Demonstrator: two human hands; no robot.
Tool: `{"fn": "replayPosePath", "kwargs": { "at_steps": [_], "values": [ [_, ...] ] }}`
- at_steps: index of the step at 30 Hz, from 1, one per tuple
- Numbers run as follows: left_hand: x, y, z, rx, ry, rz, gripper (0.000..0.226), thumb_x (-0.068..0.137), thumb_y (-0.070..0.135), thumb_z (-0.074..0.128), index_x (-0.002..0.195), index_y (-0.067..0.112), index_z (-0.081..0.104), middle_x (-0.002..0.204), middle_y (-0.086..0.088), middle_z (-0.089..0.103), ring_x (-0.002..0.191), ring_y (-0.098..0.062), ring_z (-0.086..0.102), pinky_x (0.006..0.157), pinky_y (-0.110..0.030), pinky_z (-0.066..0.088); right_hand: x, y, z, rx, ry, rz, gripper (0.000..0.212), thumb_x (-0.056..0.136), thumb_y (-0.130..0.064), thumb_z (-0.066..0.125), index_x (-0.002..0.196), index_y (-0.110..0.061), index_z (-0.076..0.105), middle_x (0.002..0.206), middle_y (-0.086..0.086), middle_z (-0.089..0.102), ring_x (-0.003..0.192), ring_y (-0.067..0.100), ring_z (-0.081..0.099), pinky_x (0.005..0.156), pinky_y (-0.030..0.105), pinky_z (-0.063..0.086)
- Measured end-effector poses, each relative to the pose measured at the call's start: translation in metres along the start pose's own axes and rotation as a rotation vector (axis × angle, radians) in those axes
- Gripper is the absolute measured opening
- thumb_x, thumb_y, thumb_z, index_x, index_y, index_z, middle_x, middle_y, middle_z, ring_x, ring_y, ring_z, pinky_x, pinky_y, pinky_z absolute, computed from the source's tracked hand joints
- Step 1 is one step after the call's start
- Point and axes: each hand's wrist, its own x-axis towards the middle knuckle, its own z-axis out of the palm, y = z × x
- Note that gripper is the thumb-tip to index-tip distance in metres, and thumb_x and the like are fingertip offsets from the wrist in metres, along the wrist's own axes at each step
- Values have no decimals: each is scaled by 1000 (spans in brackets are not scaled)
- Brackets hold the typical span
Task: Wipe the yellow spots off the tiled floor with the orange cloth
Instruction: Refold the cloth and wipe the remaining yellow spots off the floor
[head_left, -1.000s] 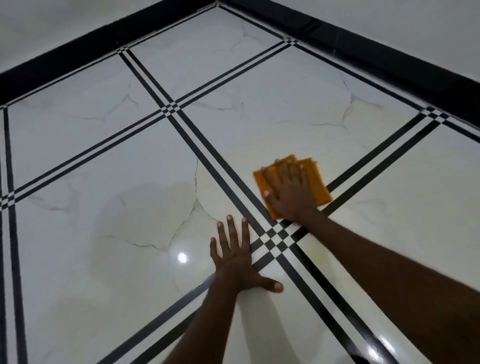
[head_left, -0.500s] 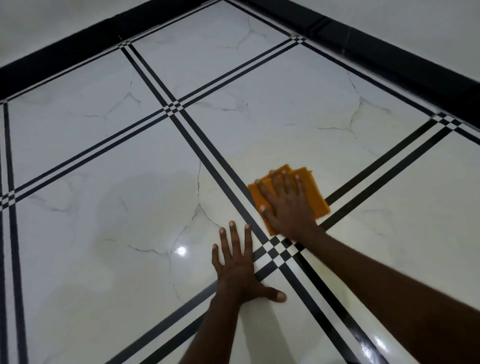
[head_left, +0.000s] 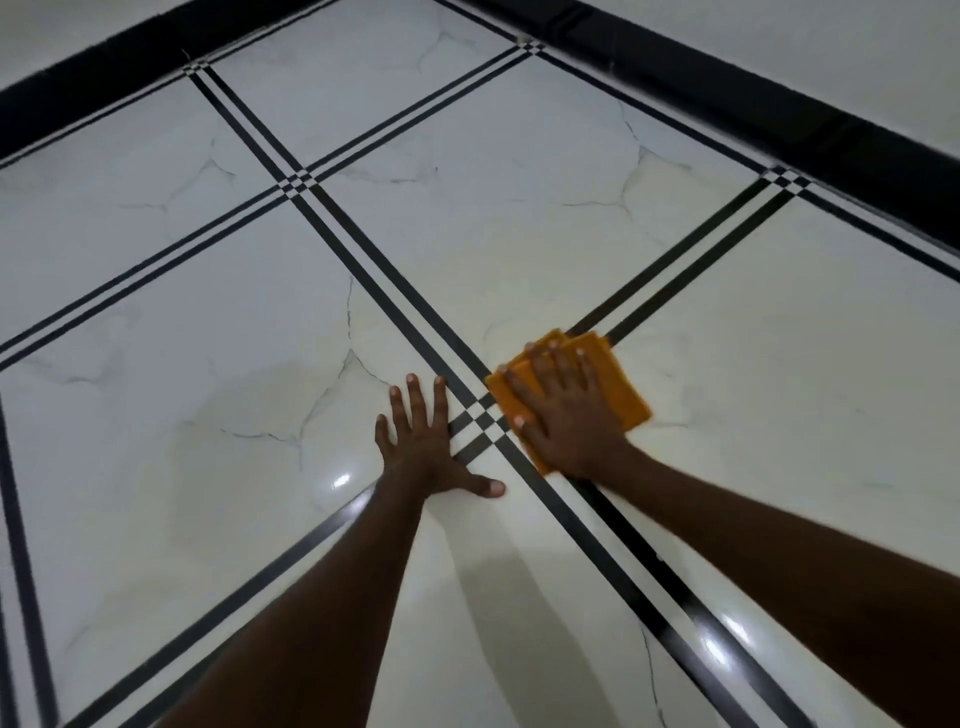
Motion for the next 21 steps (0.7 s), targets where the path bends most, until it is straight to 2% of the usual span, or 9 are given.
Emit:
{"fn": "replayPosePath", "kwargs": {
  "at_steps": [2, 4, 6, 8, 11, 14, 17, 19, 21],
  "values": [
    [-7, 4, 0, 43, 10, -44, 161, 45, 84, 74, 148, 25, -35, 152, -10, -45, 141, -36, -39, 116, -60, -11, -32, -18, 3, -10, -33, -96, 70, 101, -60, 23, 163, -35, 0, 171, 10, 1, 158, 37, -3, 124, 61, 3],
    [-16, 7, 5, 64, 46, -54, 150, 55, 83, 70, 152, 24, -28, 158, -12, -36, 146, -36, -29, 118, -59, -6, -60, 6, 2, -12, -32, -112, 68, 101, -60, 23, 163, -36, 6, 172, 8, 6, 158, 35, 0, 125, 60, 4],
    [-35, 10, 17, 90, 133, -47, 134, 67, 81, 63, 156, 21, -16, 163, -15, -21, 151, -36, -15, 120, -57, 2, -90, 52, -5, -19, -23, 53, 68, 101, -62, 13, 162, -34, 14, 170, 11, 16, 158, 35, 7, 125, 60, 8],
    [-46, 17, 28, 108, 281, -15, 113, 77, 76, 58, 158, 16, 6, 164, -18, 4, 152, -36, 5, 118, -54, 16, -104, 108, -18, -3, -13, 307, 72, 99, -64, 5, 163, -31, 16, 168, 15, 22, 156, 40, 12, 124, 62, 10],
    [-68, 19, 46, 84, 476, 58, 86, 82, 62, 58, 148, 12, 33, 151, -14, 37, 140, -31, 33, 111, -47, 34, -89, 114, -27, 37, 12, 479, 73, 98, -61, 12, 163, -30, 12, 168, 19, 19, 154, 46, 14, 123, 64, 7],
    [-90, 7, 63, 16, 459, -5, 90, 85, 61, 56, 152, 9, 25, 158, -16, 27, 145, -33, 26, 115, -48, 31, -58, 29, -14, 54, -11, 247, 71, 96, -57, 17, 161, -28, 22, 165, 20, 25, 152, 46, 18, 122, 66, 10],
    [-109, -16, 73, -22, 352, -60, 104, 84, 71, 53, 157, 13, 7, 166, -14, 1, 153, -31, 2, 119, -50, 16, -65, -65, 6, 65, -13, -37, 69, 100, -58, 22, 163, -32, 9, 170, 17, 12, 156, 42, 5, 123, 64, 7],
    [-118, -34, 77, -16, 291, -83, 115, 77, 83, 47, 158, 19, -4, 165, -11, -13, 153, -29, -9, 121, -51, 9, -83, -91, 9, 84, -40, -162, 71, 101, -61, 24, 163, -35, 2, 171, 11, 1, 157, 37, -6, 125, 62, 3],
    [-121, -47, 78, -23, 261, -91, 122, 70, 90, 44, 157, 25, -13, 164, -8, -21, 152, -27, -16, 121, -52, 5, -92, -80, 7, 92, -86, -295, 71, 100, -63, 26, 162, -38, 0, 171, 6, -2, 158, 33, -9, 126, 58, -1]
  ]
}}
